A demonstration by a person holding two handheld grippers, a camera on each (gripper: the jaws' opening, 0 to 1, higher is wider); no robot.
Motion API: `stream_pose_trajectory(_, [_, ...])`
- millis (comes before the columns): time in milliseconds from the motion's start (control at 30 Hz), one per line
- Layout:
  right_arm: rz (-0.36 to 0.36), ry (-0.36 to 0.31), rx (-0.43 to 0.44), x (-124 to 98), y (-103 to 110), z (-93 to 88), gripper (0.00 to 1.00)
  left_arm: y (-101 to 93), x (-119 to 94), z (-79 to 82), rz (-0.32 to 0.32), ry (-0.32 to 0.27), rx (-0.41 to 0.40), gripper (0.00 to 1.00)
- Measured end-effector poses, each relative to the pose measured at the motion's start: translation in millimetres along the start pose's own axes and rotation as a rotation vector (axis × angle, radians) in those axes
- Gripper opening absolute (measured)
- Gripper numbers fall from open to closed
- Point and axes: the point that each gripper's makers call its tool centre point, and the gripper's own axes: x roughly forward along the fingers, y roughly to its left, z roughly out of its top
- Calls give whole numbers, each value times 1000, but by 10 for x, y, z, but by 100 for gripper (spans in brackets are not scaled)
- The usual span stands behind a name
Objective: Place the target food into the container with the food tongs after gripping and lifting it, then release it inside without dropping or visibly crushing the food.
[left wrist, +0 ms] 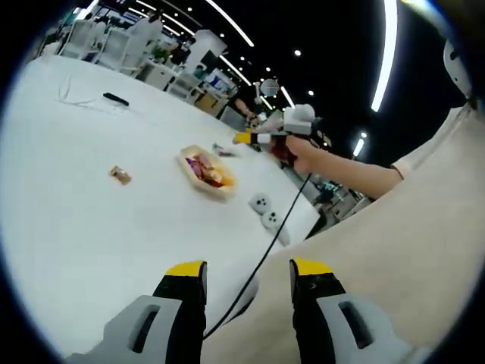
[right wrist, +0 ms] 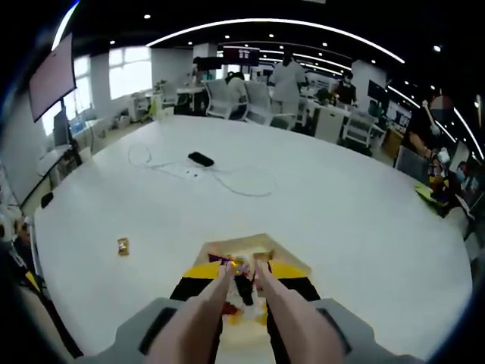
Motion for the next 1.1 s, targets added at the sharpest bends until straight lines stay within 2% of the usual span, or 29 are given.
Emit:
stream_pose_trajectory(400, [23, -5, 32, 61, 25, -15, 24, 13, 18, 6, 8, 20, 8, 43])
stream_pose_trajectory(667, [63, 13, 29, 150, 121, -73, 26, 23, 13, 45, 35, 0, 2, 43])
stream_pose_trajectory(1000, [45, 31, 39, 144, 66, -158, 28, 46, -6, 35, 51, -19, -7, 43])
stream_pose_trajectory(1100, [43, 37, 38, 122, 69, -184, 29, 51, -19, 74, 54, -48, -10, 43])
